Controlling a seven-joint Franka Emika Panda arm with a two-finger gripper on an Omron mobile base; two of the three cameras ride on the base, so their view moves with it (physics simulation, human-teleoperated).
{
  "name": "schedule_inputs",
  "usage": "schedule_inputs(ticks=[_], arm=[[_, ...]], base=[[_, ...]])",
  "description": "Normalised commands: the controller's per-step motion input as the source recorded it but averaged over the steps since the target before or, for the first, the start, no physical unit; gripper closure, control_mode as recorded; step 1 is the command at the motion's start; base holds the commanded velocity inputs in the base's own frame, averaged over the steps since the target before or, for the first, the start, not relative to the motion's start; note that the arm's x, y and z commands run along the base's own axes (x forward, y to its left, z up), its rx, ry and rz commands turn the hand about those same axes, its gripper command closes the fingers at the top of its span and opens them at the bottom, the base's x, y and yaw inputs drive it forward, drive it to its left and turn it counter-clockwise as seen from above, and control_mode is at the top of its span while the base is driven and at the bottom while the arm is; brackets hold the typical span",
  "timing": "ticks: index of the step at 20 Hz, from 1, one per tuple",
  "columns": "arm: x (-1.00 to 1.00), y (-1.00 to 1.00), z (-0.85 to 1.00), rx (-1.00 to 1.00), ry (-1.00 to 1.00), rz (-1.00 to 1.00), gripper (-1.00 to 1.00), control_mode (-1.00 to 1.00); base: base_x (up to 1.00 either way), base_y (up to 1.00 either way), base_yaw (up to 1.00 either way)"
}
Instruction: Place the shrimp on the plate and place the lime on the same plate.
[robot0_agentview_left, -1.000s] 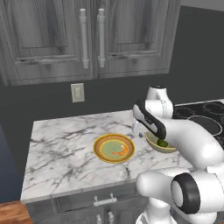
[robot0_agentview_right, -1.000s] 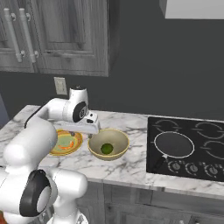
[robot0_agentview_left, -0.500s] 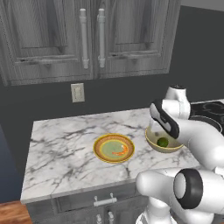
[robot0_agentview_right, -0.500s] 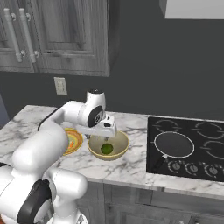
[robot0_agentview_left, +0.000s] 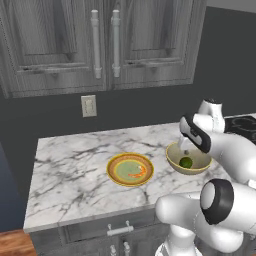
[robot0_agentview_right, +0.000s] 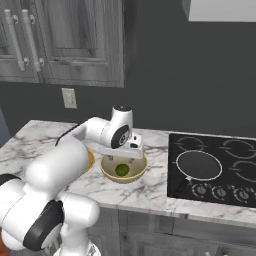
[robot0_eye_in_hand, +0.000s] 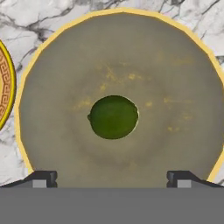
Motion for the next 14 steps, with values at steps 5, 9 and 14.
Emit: schedule_inputs(ticks=[5,9,14], arm=[[0.06,-0.01,-0.32,0.00,-0.01,0.00,-1.00,-1.00],[0.03,0.00,-0.25,0.00,0.00,0.00,-1.00,-1.00],[0.01,0.00,-0.28,0.00,0.00,0.00,-1.00,-1.00]], base=[[0.00,0.00,0.00],[0.00,0.00,0.00],[0.00,0.00,0.00]])
